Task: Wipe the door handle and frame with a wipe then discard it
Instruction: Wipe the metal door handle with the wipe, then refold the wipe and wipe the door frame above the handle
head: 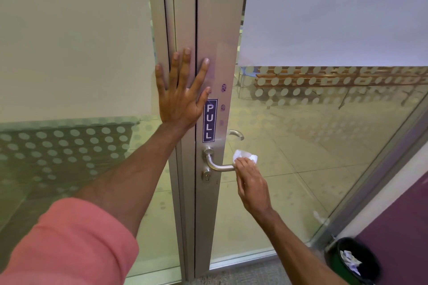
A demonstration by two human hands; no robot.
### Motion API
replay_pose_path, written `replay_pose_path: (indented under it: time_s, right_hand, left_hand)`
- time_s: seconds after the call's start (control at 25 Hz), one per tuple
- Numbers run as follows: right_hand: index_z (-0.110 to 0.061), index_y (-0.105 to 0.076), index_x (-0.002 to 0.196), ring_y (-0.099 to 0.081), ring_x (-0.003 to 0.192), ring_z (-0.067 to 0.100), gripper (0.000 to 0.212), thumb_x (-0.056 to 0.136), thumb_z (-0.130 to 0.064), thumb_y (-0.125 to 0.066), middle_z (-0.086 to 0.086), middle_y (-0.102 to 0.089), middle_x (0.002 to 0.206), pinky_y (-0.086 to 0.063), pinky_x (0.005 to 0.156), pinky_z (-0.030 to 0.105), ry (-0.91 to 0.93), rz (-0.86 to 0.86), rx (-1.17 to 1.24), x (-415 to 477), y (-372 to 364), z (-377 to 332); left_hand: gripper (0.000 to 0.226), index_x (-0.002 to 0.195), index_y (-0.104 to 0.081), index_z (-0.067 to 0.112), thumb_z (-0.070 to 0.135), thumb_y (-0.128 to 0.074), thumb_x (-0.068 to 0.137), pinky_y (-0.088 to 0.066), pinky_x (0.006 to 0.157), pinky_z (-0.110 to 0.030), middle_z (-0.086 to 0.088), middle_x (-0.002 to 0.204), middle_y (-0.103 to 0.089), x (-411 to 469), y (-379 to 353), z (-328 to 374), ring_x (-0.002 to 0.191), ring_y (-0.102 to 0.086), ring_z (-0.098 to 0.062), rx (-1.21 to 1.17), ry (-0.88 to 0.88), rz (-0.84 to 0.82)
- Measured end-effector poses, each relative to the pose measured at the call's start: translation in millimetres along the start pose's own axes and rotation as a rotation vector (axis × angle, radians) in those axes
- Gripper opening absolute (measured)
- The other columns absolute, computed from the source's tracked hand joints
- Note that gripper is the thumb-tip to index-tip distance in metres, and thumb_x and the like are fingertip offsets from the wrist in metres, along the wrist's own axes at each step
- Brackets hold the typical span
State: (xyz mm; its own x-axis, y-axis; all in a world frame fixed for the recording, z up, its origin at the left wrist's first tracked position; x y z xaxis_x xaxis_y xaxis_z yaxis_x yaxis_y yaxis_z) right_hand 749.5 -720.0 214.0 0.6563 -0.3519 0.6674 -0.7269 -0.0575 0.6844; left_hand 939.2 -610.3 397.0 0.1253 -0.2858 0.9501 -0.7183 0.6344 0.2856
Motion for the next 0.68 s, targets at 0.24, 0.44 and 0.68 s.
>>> replay_pose_path:
  time_s: [0.24, 0.44, 0.68]
  right_hand:
    - [-0.018, -0.069, 0.120, -0.066, 0.111, 0.009, 0.034, 0.088, -0.007, -0.067, -0.003, -0.069, 0.123, -0.052, 0.088, 0.021, -0.086, 0.089, 0.208, -16, 7, -43]
    - [-0.023, -0.065, 0.126, -0.064, 0.112, 0.005, 0.032, 0.097, -0.014, -0.055, -0.007, -0.067, 0.127, -0.049, 0.087, 0.016, -0.317, -0.121, 0.348, -73, -20, -68]
    - [-0.031, -0.067, 0.119, -0.054, 0.120, -0.007, 0.029, 0.098, -0.017, -0.053, -0.015, -0.063, 0.129, -0.039, 0.092, 0.000, -0.439, -0.335, 0.631, -114, -33, -68]
  left_hand:
    - [0.042, 0.130, -0.044, 0.019, 0.040, -0.054, 0.094, -0.039, 0.100, -0.036, -0.016, 0.126, -0.046, -130, 40, 45, 0.118, -0.046, -0.028, -0.521, 0.124, -0.107]
    - [0.036, 0.104, -0.066, 0.015, 0.047, -0.050, 0.097, -0.055, 0.071, -0.017, -0.005, 0.090, -0.075, -276, 65, 91, 0.090, -0.071, -0.024, -1.406, 1.456, -0.551]
    - [0.028, 0.115, -0.065, -0.006, 0.013, -0.062, 0.095, -0.056, 0.090, -0.038, -0.022, 0.113, -0.072, -321, 80, 91, 0.107, -0.069, -0.033, -1.555, 1.825, -0.675]
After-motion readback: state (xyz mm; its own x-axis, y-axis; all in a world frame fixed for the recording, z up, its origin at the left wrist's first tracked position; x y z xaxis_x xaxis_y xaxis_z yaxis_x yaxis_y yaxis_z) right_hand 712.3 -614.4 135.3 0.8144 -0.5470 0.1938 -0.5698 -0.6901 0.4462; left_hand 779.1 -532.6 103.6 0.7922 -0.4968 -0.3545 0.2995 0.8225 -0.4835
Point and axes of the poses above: each hand's wrist, its own x-axis towards the middle knuckle, its own y-axis out of the back of the hand, z = x × y, the point moved 4 cm from there along x, towards the middle knuckle
